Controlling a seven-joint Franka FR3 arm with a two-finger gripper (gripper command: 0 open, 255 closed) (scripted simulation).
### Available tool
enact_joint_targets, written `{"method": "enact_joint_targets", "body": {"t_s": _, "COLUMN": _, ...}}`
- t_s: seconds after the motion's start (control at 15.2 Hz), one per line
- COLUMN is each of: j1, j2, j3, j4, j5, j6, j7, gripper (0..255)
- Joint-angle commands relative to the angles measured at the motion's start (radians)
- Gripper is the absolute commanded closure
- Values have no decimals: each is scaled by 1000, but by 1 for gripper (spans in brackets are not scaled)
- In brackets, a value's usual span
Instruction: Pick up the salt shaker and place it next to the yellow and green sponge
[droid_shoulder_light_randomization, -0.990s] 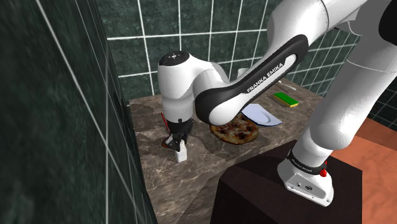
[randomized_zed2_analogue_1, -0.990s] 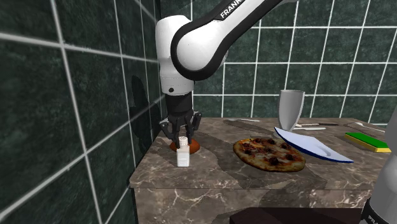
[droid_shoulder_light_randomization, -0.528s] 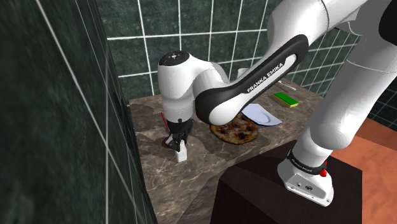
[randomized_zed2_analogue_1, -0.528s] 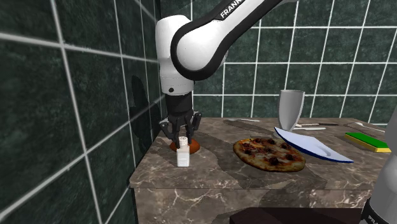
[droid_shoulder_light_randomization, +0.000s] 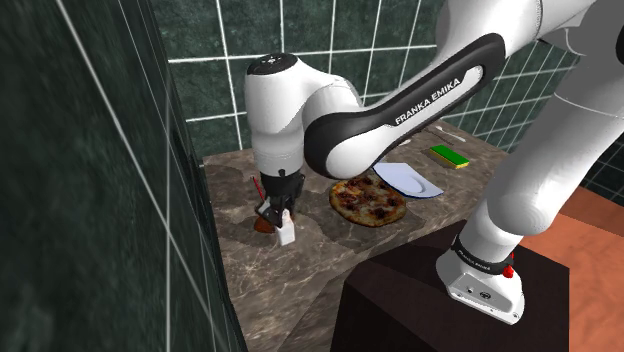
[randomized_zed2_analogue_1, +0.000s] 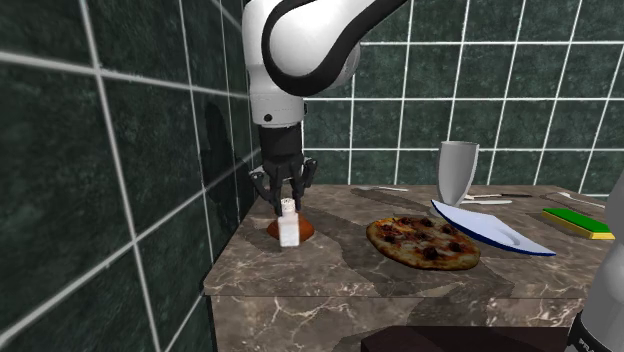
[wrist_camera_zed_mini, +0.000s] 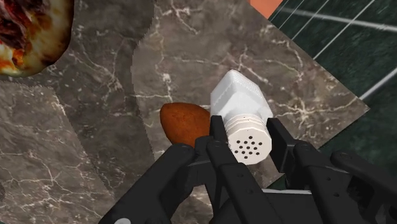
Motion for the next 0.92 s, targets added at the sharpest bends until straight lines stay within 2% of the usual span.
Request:
{"method": "enact_joint_targets", "body": {"t_s": 0.0, "j1": 0, "j2": -16, "j3": -3, "j4": 13, "j5": 14, "j6": -25, "j7": -13, "gripper": 255}}
{"method": "enact_joint_targets", "body": {"t_s": 0.86, "j1": 2, "j2": -89, "j3": -25, "j4": 131, "j5": 71, "j6": -195, "j7": -71, "gripper": 255}}
